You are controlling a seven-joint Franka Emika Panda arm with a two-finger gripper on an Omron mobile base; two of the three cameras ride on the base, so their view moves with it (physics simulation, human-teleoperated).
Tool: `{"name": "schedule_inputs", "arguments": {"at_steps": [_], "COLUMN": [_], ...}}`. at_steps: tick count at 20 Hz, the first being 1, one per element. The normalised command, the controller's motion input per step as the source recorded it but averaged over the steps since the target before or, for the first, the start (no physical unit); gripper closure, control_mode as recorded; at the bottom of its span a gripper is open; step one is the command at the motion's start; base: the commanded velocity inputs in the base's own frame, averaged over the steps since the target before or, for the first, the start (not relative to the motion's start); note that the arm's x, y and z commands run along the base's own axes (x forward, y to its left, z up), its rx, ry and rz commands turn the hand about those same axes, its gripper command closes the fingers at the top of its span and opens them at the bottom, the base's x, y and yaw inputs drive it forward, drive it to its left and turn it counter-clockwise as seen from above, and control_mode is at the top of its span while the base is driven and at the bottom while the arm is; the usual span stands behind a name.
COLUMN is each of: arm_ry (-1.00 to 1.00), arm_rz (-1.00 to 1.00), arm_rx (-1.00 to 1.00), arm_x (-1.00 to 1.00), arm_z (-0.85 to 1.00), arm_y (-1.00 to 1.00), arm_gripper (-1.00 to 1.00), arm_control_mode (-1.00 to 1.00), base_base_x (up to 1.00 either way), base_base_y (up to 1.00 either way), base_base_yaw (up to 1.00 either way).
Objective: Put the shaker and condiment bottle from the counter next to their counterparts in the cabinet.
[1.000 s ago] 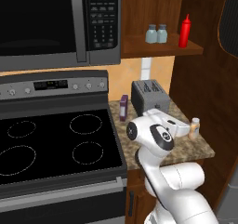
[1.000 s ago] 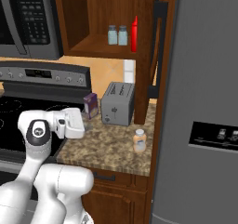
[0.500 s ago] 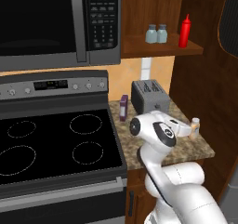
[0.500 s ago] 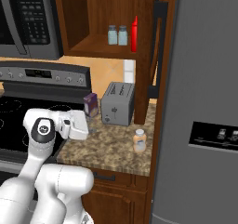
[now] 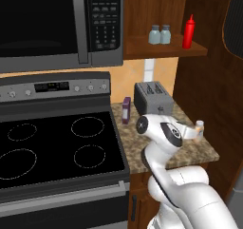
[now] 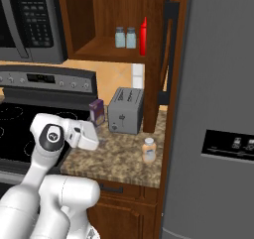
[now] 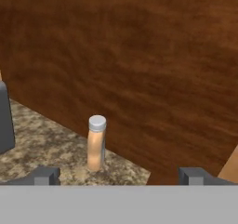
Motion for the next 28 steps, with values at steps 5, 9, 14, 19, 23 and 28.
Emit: {"name": "schedule_inputs", "arguments": {"at_steps": [5, 9, 14, 19, 23, 28], "arm_ry": [0.00, -0.01, -0.09, -0.10, -0.06, 0.00], "arm_rz": [0.05, 0.08, 0.13, 0.17, 0.16, 0.06], "arm_rx": [0.00, 0.00, 0.00, 0.00, 0.00, 0.00], "arm_x": [0.00, 0.00, 0.00, -0.03, -0.10, -0.03], "arm_z": [-0.86, -0.81, -0.78, -0.63, -0.53, -0.32], "arm_y": [-0.17, -0.47, -0.65, -0.56, -0.45, -0.02], "arm_gripper": [-1.00, -1.00, -1.00, -1.00, -1.00, -1.00], "arm_control_mode": [-1.00, -1.00, -1.00, -1.00, -1.00, -1.00], "base_base_x": [0.00, 0.00, 0.00, 0.00, 0.00, 0.00], "base_base_y": [0.00, 0.00, 0.00, 0.00, 0.00, 0.00], "base_base_yaw": [0.00, 0.00, 0.00, 0.00, 0.00, 0.00]}}
